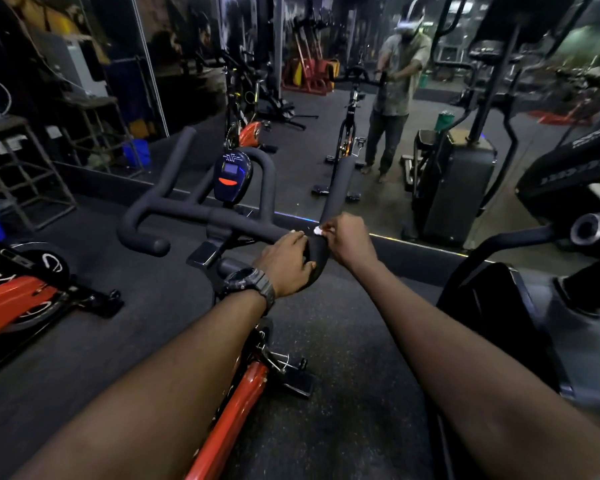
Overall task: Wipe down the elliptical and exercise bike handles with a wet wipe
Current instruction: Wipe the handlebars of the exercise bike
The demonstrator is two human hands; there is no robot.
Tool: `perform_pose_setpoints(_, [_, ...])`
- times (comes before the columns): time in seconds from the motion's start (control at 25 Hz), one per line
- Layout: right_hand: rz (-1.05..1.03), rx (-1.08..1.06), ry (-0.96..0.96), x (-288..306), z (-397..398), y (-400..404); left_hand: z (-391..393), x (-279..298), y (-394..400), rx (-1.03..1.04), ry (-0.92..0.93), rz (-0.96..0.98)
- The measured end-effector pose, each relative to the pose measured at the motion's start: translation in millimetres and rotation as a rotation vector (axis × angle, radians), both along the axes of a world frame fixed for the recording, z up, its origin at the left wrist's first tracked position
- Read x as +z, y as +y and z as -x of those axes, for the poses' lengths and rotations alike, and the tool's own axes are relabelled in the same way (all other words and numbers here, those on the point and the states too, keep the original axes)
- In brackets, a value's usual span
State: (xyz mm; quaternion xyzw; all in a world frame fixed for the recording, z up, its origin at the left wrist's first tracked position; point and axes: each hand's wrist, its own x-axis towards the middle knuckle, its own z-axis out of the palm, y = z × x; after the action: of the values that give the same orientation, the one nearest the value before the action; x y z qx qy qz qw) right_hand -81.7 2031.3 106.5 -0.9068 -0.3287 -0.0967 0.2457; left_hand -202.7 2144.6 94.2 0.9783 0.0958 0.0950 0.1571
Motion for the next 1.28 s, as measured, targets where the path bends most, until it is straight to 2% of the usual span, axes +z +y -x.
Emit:
perform_pose_setpoints(0.16, [0.048, 0.234, -0.022, -15.8, 25.4, -25.6, -2.9, 2.6, -0.6, 0.002, 0.012, 0.008])
perform_pose_setpoints(0.24, [0.083, 0.235, -0.046, -1.4, 4.3, -16.7, -5.9, 3.7, -5.3, 0.028, 0.024, -0.009])
perform_pose_setpoints(0.36, [0.08, 0.102, -0.031, 7.8, -9.5, -5.8, -9.0, 8.1, -10.5, 0.037, 0.071, -0.115])
perform_pose_setpoints(0.52, [0.088, 0.288, -0.065, -12.7, 14.8, -26.6, -17.2, 20.4, 7.5, 0.0, 0.084, -0.087])
perform_pose_setpoints(0.72, [0.125, 0.058, -0.124, 9.6, -8.9, -2.5, -34.1, 19.9, 13.9, -0.044, 0.103, -0.147])
perform_pose_setpoints(0.88, [0.085, 0.18, -0.088, -10.7, 25.2, -24.3, -42.3, 21.6, 33.4, -0.153, 0.103, -0.113])
perform_pose_setpoints(1.08, [0.113, -0.039, -0.142, 21.3, -10.5, 7.1, -49.3, 21.1, 37.7, -0.18, 0.108, -0.148])
perform_pose_setpoints(1.2, [0.075, 0.044, -0.144, -6.3, 22.3, -5.6, -50.9, 17.7, 41.0, -0.183, 0.111, -0.122])
perform_pose_setpoints(1.28, [0.112, 0.059, -0.136, -4.1, 19.3, -11.9, -49.0, 17.6, 39.9, -0.193, 0.093, -0.109])
